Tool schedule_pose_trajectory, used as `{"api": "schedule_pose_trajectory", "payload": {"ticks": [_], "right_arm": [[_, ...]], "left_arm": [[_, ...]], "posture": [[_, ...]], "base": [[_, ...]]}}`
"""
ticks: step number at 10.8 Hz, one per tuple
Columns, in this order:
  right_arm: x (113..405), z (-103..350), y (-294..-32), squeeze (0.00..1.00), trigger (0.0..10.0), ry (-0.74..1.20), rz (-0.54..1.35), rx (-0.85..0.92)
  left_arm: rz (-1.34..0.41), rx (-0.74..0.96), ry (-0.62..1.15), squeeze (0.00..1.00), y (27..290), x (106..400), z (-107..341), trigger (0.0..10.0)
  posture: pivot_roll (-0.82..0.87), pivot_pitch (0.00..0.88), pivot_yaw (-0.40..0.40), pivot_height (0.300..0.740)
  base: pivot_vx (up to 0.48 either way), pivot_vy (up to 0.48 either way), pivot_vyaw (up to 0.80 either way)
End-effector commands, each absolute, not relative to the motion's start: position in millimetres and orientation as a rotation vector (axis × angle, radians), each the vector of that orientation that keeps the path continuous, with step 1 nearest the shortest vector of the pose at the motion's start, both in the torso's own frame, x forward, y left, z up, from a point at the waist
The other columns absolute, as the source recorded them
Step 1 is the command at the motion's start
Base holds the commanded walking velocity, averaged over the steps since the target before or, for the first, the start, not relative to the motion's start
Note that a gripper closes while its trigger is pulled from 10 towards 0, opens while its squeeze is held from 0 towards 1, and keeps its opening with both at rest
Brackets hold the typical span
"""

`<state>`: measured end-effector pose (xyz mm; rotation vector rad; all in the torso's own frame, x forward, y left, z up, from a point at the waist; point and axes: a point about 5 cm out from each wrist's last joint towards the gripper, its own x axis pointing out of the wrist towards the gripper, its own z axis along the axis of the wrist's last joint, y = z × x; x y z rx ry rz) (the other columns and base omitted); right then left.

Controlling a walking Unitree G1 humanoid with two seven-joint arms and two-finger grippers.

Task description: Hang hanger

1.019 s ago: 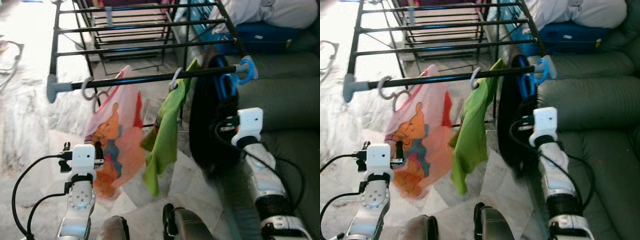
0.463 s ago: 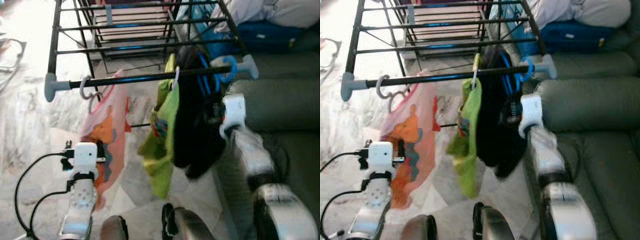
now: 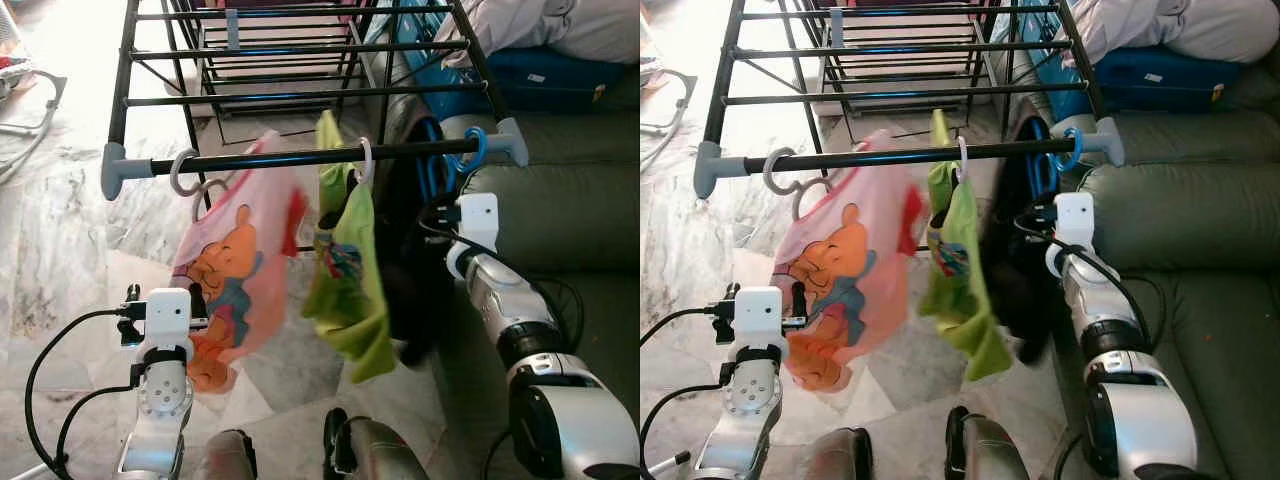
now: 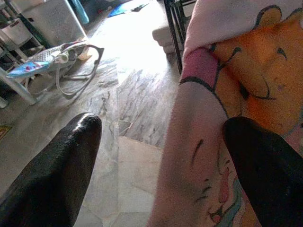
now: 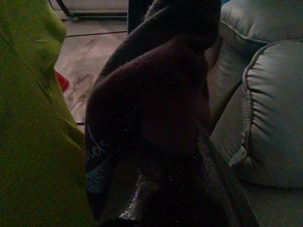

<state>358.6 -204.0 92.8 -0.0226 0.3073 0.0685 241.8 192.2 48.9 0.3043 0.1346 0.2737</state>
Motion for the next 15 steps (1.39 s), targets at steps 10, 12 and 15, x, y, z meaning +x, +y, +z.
{"api": "schedule_pose_trajectory", "payload": {"ticks": [10, 12, 15], "right_arm": [[316, 87, -212, 1.0, 10.0, 0.055, 0.058, -0.288], [301, 100, -222, 1.0, 10.0, -0.033, 0.012, -0.278], [266, 78, -203, 1.0, 10.0, -0.003, 0.038, -0.188]], "left_arm": [[0.27, 0.328, 0.149, 0.0, 187, 237, 44, 10.0], [0.264, 0.329, 0.134, 0.0, 187, 238, 47, 10.0], [0.241, 0.313, 0.132, 0.0, 177, 240, 48, 10.0]], "posture": [[-0.01, 0.184, -0.036, 0.74], [-0.02, 0.191, -0.032, 0.74], [-0.03, 0.19, -0.03, 0.74]], "base": [[0.0, 0.0, 0.0], [0.0, 0.0, 0.0], [0.0, 0.0, 0.0]]}}
